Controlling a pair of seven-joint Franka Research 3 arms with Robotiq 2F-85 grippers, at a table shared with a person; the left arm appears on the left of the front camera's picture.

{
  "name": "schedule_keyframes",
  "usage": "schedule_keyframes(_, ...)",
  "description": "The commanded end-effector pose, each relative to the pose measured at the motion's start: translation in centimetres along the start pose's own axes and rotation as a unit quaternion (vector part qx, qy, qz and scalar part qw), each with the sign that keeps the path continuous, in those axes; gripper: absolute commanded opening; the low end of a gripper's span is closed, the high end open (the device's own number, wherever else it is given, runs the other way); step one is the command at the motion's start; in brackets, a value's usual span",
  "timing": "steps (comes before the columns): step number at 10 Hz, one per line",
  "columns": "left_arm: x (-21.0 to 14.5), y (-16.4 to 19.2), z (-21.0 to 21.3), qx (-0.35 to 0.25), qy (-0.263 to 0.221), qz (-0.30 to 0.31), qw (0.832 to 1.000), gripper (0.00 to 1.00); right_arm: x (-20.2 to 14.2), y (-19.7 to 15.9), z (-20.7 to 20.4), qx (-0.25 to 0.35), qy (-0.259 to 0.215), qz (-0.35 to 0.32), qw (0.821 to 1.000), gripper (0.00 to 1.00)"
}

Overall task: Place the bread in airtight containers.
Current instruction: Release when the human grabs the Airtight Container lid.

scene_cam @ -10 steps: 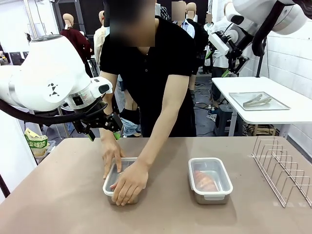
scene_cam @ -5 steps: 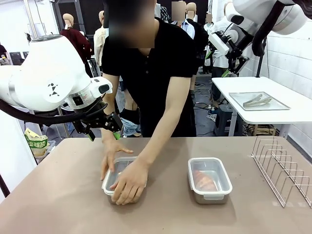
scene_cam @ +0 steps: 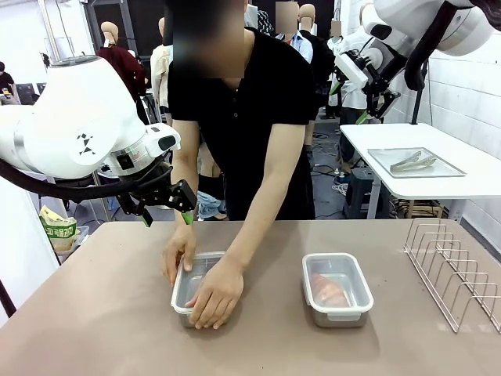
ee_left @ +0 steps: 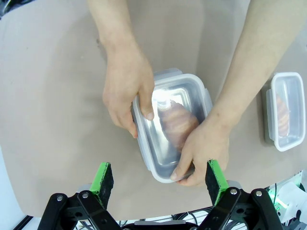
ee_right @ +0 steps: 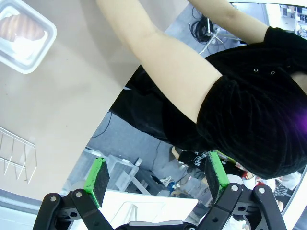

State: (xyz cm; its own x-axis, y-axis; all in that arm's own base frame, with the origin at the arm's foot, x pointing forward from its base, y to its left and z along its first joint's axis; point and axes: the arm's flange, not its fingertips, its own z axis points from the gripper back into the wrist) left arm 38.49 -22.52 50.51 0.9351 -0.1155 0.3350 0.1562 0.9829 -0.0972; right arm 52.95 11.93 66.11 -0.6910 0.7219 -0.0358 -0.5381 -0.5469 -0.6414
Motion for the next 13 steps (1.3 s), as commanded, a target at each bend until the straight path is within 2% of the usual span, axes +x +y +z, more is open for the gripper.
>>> schedule_keyframes(1, 0.07, 0.09, 0.08, 0.003, -0.002, 0.0, 1.0, 1.0, 0.0, 0.02, 0.02, -0.001, 0.001, 0.002, 1.0, 1.0)
schedule_keyframes(13, 0.07, 0.09, 0.08, 0.003, -0.002, 0.0, 1.0, 1.0, 0.0, 0.02, 0.02, -0.001, 0.001, 0.002, 1.0, 1.0)
